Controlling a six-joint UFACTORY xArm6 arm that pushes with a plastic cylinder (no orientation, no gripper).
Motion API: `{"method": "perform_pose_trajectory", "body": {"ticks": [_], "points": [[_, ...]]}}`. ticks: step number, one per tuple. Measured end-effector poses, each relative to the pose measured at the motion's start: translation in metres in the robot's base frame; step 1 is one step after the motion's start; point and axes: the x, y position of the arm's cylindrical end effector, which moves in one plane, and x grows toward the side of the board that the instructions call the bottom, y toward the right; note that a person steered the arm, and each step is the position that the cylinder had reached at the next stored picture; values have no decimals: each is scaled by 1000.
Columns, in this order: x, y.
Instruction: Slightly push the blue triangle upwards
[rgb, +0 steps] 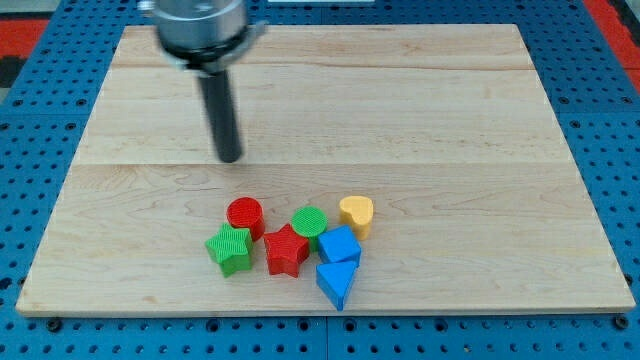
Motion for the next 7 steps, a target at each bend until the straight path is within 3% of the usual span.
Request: {"method": "perform_pose_trajectory", "body": {"ticks": [2,3,4,5,6,7], "points": [[121,-98],[172,-77],[180,-41],[180,52],[180,76],[180,160]]}}
